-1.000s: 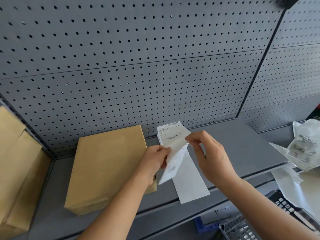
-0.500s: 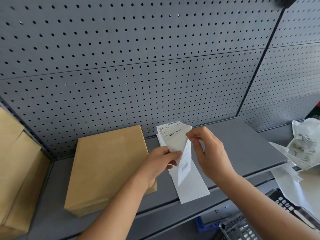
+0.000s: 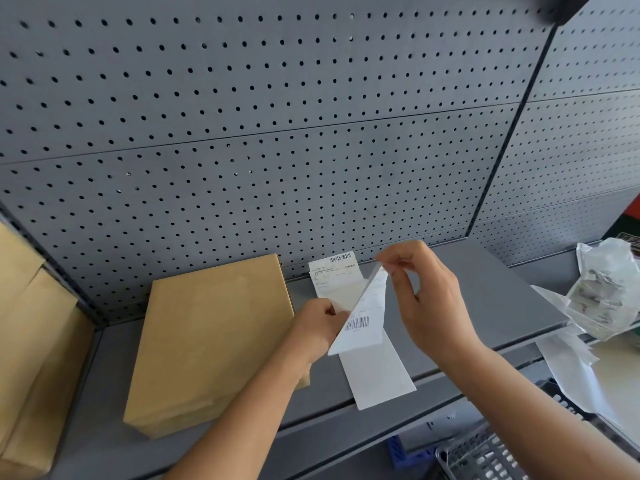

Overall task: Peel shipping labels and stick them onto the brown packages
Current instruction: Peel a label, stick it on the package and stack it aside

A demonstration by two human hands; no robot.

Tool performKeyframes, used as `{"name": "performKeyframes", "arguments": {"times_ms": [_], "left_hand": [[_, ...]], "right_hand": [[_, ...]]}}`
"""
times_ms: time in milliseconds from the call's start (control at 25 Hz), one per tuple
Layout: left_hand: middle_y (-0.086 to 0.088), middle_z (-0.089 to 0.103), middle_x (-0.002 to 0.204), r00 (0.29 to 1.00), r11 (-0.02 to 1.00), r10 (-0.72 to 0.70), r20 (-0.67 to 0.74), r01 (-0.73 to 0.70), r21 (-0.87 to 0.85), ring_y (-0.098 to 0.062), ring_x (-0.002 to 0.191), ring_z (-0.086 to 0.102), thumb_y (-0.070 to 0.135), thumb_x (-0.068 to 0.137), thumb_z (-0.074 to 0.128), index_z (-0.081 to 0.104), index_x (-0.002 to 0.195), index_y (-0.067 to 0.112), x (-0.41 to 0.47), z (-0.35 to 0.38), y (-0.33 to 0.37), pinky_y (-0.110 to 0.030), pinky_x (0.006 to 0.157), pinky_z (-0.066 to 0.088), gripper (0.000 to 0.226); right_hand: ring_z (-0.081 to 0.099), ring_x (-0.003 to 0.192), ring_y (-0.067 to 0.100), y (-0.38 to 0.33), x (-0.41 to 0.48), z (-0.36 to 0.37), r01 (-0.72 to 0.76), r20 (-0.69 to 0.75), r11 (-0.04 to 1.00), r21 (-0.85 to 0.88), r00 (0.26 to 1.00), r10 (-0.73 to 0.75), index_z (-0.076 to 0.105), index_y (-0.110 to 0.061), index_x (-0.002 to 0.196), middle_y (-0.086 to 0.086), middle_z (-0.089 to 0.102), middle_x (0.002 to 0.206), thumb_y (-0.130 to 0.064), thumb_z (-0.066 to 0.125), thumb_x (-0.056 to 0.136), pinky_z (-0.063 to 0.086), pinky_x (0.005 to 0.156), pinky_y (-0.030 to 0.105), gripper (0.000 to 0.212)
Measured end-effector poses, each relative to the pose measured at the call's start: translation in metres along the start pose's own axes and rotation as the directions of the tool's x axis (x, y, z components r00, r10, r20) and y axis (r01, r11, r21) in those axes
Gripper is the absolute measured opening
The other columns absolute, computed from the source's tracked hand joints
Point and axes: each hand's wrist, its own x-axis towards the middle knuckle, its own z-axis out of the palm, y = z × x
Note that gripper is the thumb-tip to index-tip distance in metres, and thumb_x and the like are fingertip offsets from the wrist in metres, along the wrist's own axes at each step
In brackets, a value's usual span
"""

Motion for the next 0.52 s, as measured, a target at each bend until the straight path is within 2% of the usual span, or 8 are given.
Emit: {"name": "performKeyframes", "arguments": {"times_ms": [80, 120, 200, 280, 360, 440, 480, 520], "left_hand": [[-0.006, 0.071, 0.07, 1.0, 0.997, 0.01, 0.023, -0.012, 0.078, -0.013, 0.057, 0.062, 0.023, 0.081, 0.067, 0.066, 0.077, 0.002, -0.001, 0.002, 0.001, -0.027, 0.055, 0.053, 0.021], [-0.012, 0.074, 0.074, 0.999, 0.994, 0.012, 0.043, -0.017, 0.104, -0.017, 0.059, 0.067, 0.023, 0.078, 0.062, 0.065, 0.084, -0.004, -0.001, 0.003, 0.001, -0.037, 0.063, 0.06, 0.029], [-0.017, 0.075, 0.083, 0.998, 0.97, 0.03, 0.059, -0.043, 0.239, -0.027, 0.073, 0.075, 0.024, 0.076, 0.048, 0.062, 0.09, -0.006, -0.004, 0.007, 0.0, -0.048, 0.071, 0.06, 0.036], [-0.018, 0.073, 0.09, 0.996, 0.902, 0.032, 0.081, -0.064, 0.426, -0.035, 0.082, 0.072, 0.023, 0.078, 0.043, 0.061, 0.087, -0.002, -0.005, 0.01, -0.003, -0.045, 0.072, 0.059, 0.032], [-0.014, 0.066, 0.09, 0.995, 0.835, 0.009, 0.104, -0.065, 0.547, -0.034, 0.075, 0.06, 0.013, 0.087, 0.047, 0.058, 0.08, 0.002, -0.01, 0.013, 0.001, -0.037, 0.07, 0.055, 0.017], [-0.003, 0.05, 0.077, 0.994, 0.787, -0.001, 0.11, -0.067, 0.614, -0.028, 0.074, 0.047, 0.006, 0.091, 0.048, 0.043, 0.066, 0.013, -0.015, 0.015, 0.004, -0.029, 0.066, 0.043, 0.026], [-0.002, 0.046, 0.076, 0.994, 0.779, -0.002, 0.106, -0.065, 0.624, -0.027, 0.074, 0.045, 0.006, 0.093, 0.048, 0.042, 0.066, 0.014, -0.016, 0.016, 0.003, -0.028, 0.066, 0.04, 0.029], [-0.004, 0.05, 0.078, 0.995, 0.774, 0.011, 0.097, -0.07, 0.629, -0.03, 0.074, 0.049, 0.008, 0.094, 0.048, 0.05, 0.07, 0.011, -0.016, 0.016, 0.001, -0.028, 0.065, 0.041, 0.024]], "right_hand": [[0.062, 0.097, 0.008, -0.008, 0.004, -0.004, 0.013, -0.023, 1.0, 0.017, 1.0, -0.012, 0.059, -0.01, 0.101, -0.003, 0.067, 0.1, 0.002, 0.053, 0.097, 0.047, 0.084, 0.015, 0.015], [0.062, 0.097, 0.008, -0.012, 0.006, -0.006, 0.025, -0.038, 0.999, 0.025, 0.999, -0.024, 0.059, -0.011, 0.101, -0.004, 0.067, 0.1, 0.003, 0.053, 0.097, 0.048, 0.085, 0.018, 0.015], [0.063, 0.097, 0.011, -0.021, 0.011, -0.009, 0.063, -0.068, 0.997, 0.037, 0.996, -0.06, 0.059, -0.011, 0.101, -0.003, 0.067, 0.1, 0.004, 0.053, 0.096, 0.05, 0.085, 0.023, 0.016], [0.064, 0.097, 0.015, -0.028, 0.015, -0.012, 0.098, -0.087, 0.994, 0.056, 0.992, -0.093, 0.06, -0.009, 0.102, -0.001, 0.067, 0.1, 0.004, 0.054, 0.096, 0.051, 0.086, 0.03, 0.015], [0.064, 0.097, 0.017, -0.035, 0.019, -0.014, 0.121, -0.098, 0.99, 0.067, 0.989, -0.114, 0.06, -0.007, 0.103, 0.0, 0.067, 0.1, 0.004, 0.054, 0.097, 0.052, 0.086, 0.033, 0.013], [0.064, 0.097, 0.016, -0.041, 0.021, -0.015, 0.137, -0.106, 0.988, 0.071, 0.986, -0.129, 0.06, -0.006, 0.103, -0.001, 0.067, 0.101, 0.003, 0.054, 0.097, 0.052, 0.086, 0.034, 0.013], [0.064, 0.098, 0.015, -0.043, 0.022, -0.016, 0.142, -0.111, 0.987, 0.072, 0.985, -0.134, 0.06, -0.006, 0.103, -0.002, 0.067, 0.101, 0.003, 0.054, 0.097, 0.052, 0.086, 0.034, 0.013], [0.064, 0.098, 0.015, -0.045, 0.023, -0.017, 0.146, -0.118, 0.987, 0.071, 0.983, -0.137, 0.06, -0.007, 0.103, -0.002, 0.067, 0.101, 0.003, 0.054, 0.097, 0.052, 0.086, 0.034, 0.013]]}}
